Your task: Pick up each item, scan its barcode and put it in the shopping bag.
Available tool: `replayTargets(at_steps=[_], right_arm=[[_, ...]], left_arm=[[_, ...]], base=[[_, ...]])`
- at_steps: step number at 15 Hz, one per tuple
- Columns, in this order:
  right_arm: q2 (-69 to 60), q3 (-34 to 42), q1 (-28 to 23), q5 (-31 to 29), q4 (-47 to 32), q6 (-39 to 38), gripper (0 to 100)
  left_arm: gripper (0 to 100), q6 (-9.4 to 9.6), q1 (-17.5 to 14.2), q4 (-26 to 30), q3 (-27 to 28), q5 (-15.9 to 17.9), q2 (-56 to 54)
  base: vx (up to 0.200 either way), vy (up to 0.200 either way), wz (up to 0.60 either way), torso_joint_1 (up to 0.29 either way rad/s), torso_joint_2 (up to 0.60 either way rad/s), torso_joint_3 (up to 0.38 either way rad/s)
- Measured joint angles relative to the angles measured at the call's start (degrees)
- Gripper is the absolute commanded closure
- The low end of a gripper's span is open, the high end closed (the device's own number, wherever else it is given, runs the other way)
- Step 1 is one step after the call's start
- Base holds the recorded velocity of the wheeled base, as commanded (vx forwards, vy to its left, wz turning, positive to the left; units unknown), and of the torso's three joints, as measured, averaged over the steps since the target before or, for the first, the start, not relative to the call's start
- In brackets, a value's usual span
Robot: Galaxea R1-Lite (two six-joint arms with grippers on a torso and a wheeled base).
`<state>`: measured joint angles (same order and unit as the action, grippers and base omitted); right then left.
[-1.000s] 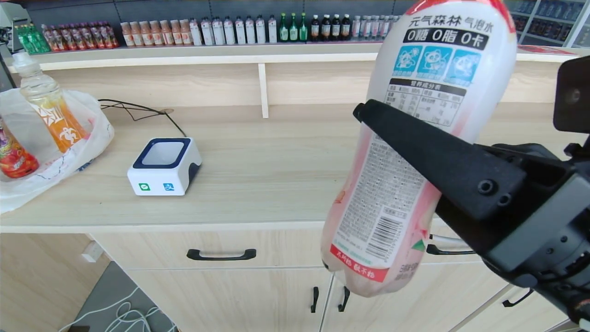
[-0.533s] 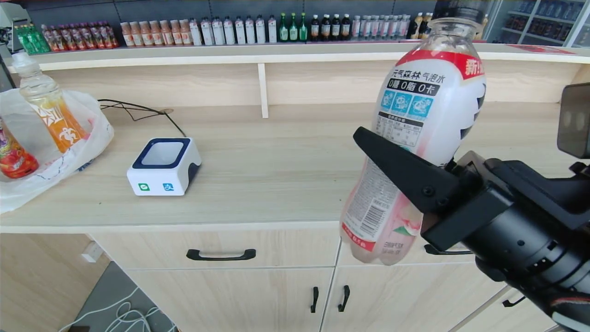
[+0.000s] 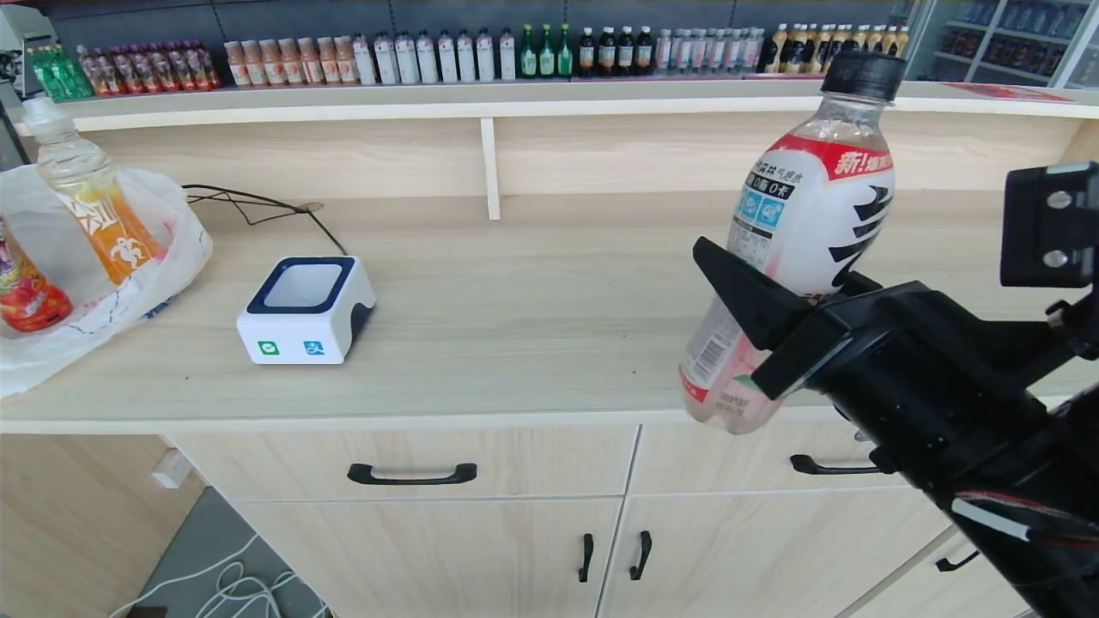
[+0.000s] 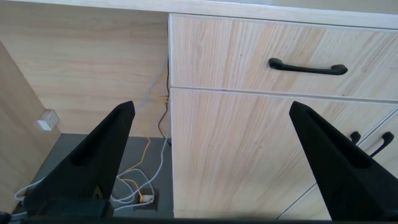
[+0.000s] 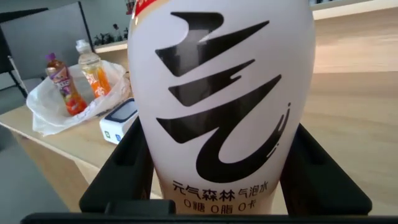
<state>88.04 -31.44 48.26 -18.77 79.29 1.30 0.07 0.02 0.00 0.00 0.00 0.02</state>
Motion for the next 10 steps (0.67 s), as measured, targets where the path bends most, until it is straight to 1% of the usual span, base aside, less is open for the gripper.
replayTargets(at_steps=[2,5,7,10], right_arm=[[0.11,-0.23,-1.05,-0.2,0.33,1.84,100],[0.38,-0.43,-1.49,-0.2,0.35,1.97,100],[0.73,-0.48,-1.41,0.11,0.33,1.76,100],[1.16,-0.69,-1.29,2.82,0.02,1.69,100]], left_arm=[[0,-0.02,0.05,0.0,0.0,0.0,0.0],[0,-0.07,-0.02,0.0,0.0,0.0,0.0],[0,-0.05,-0.02,0.0,0.0,0.0,0.0],[0,-0.1,0.0,0.02,0.0,0.0,0.0]], base=[[0.0,0.0,0.0,0.0,0.0,0.0],[0.0,0.0,0.0,0.0,0.0,0.0],[0.0,0.2,0.0,0.002,0.0,0.0],[0.0,0.2,0.0,0.002,0.0,0.006]])
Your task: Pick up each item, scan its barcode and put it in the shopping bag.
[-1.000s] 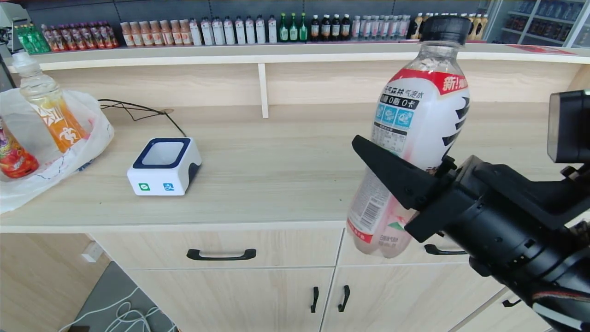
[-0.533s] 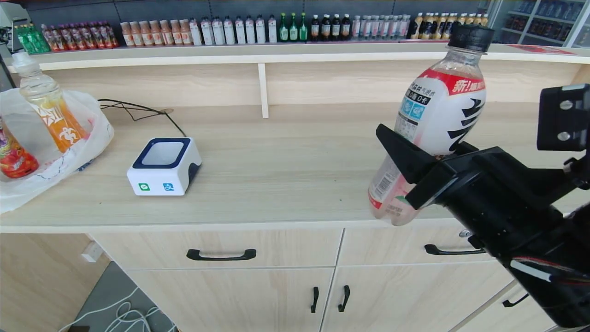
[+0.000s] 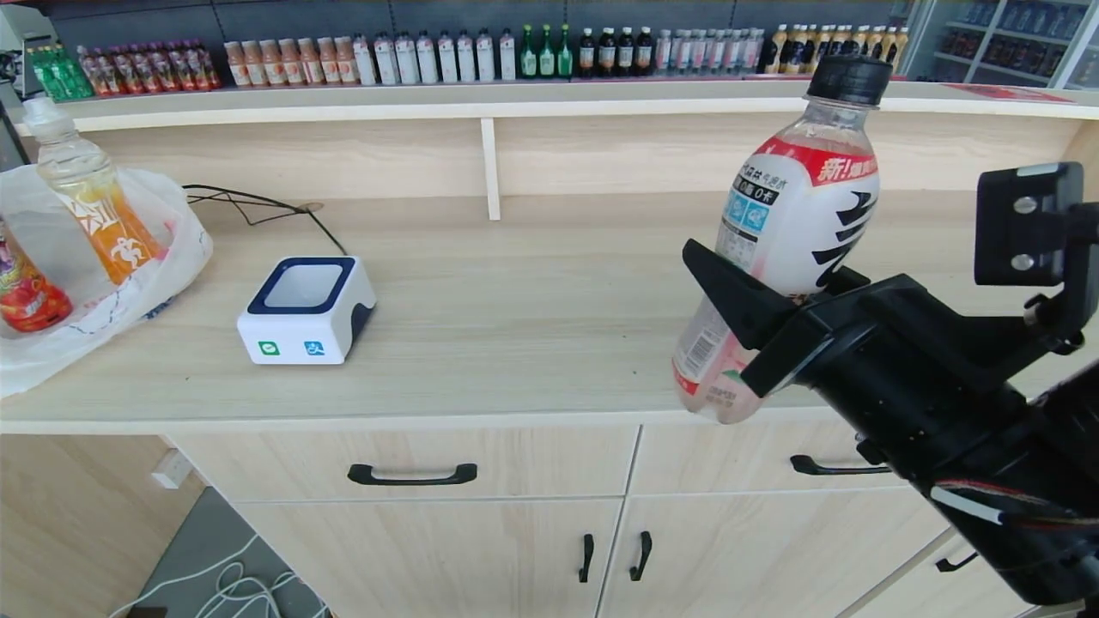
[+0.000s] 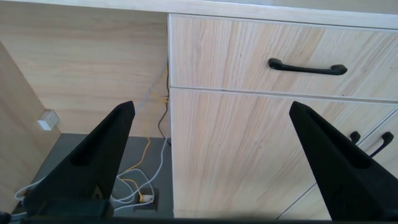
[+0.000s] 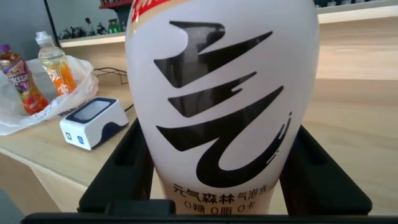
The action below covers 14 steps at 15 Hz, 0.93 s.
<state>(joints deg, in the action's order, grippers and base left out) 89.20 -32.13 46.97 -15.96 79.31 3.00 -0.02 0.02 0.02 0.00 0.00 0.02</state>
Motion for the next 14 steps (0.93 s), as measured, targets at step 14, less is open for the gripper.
replayTargets(at_steps=[14], right_arm=[[0.16,1.33,-0.95,-1.48,1.43,-0.79,100]], left_arm=[[0,-0.13,0.09,0.07,0.0,0.0,0.0]], base=[[0.0,0.2,0.0,0.003,0.0,0.001]])
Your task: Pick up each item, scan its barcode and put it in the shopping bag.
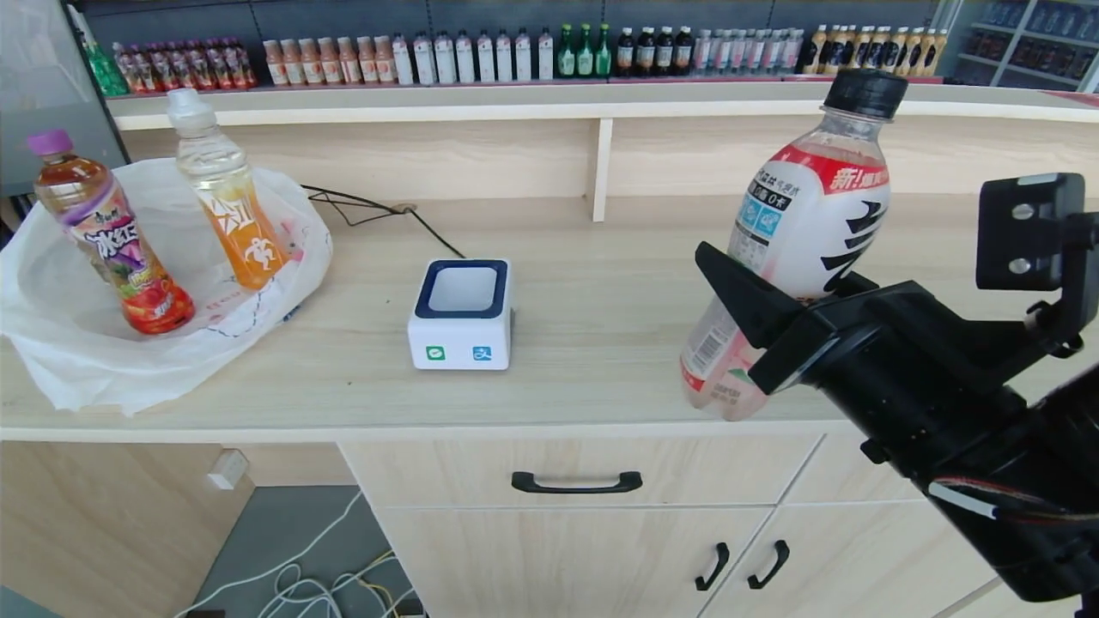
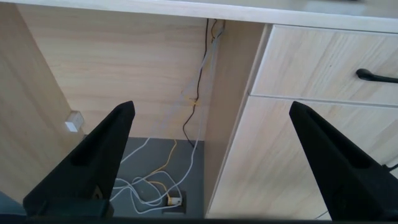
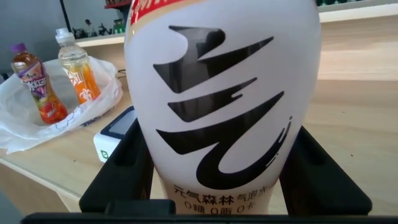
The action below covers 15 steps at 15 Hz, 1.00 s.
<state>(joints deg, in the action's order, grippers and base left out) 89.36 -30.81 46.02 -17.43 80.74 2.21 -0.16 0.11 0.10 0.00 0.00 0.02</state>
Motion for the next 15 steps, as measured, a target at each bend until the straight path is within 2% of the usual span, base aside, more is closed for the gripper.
replayTargets(at_steps=[10,15], right_arm=[[-0.2,0.63,-0.11,-3.89,1.38,0.74,100],[0.09,-0.26,-1.06,-3.39,2.19,2.46,100]], left_arm=[[0,0.16,-0.04,-0.1,0.0,0.0,0.0],[0,0.38,0.02,-0.05,0.0,0.0,0.0]], base=[[0.0,0.2,0.0,0.001,0.0,0.006],[0.0,0.0,0.0,0.0,0.0,0.0]])
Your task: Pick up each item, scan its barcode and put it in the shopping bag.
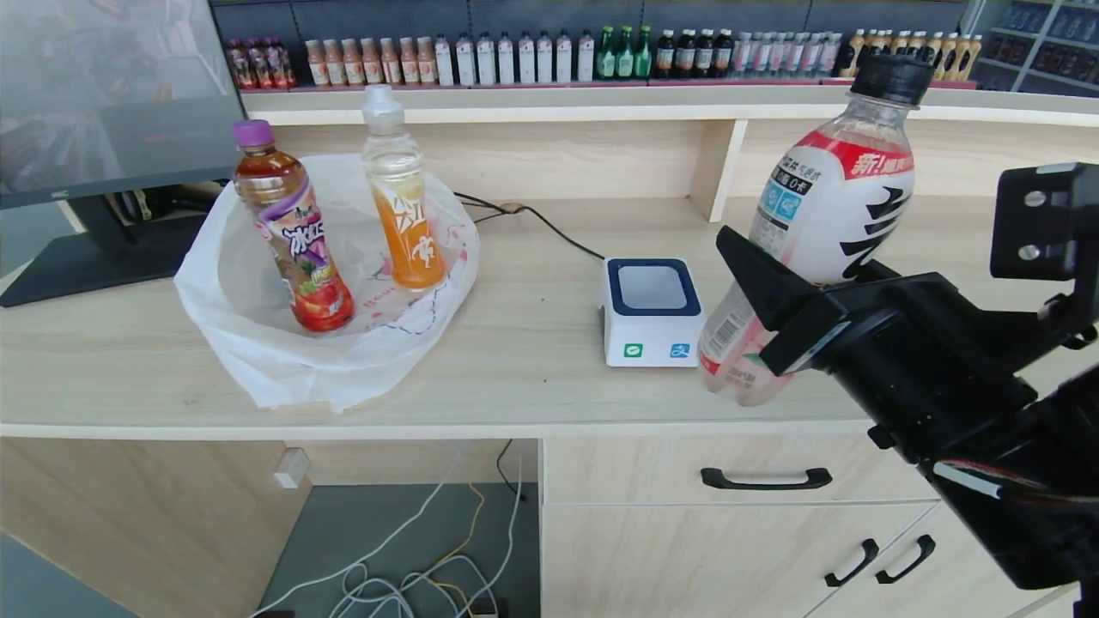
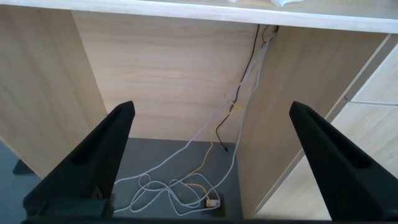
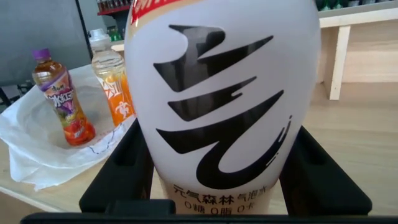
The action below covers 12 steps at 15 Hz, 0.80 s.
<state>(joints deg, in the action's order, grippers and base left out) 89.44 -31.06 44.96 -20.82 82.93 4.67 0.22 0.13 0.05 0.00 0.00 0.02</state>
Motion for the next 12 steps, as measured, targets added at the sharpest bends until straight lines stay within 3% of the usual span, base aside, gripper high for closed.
replayTargets(at_steps=[6,12], right_arm=[[2.26,-9.25,-0.12,0.24,-2.08,12.13,100],[6.12,-20.92,1.43,0.3,-10.02,22.81,100]], left_arm=[[0,-0.04,-0.06,-0.05,0.0,0.0,0.0],[0,-0.04,-0.06,-0.05,0.0,0.0,0.0]], base=[[0.0,0.0,0.0,0.0,0.0,0.0],[0.0,0.0,0.0,0.0,0.0,0.0]])
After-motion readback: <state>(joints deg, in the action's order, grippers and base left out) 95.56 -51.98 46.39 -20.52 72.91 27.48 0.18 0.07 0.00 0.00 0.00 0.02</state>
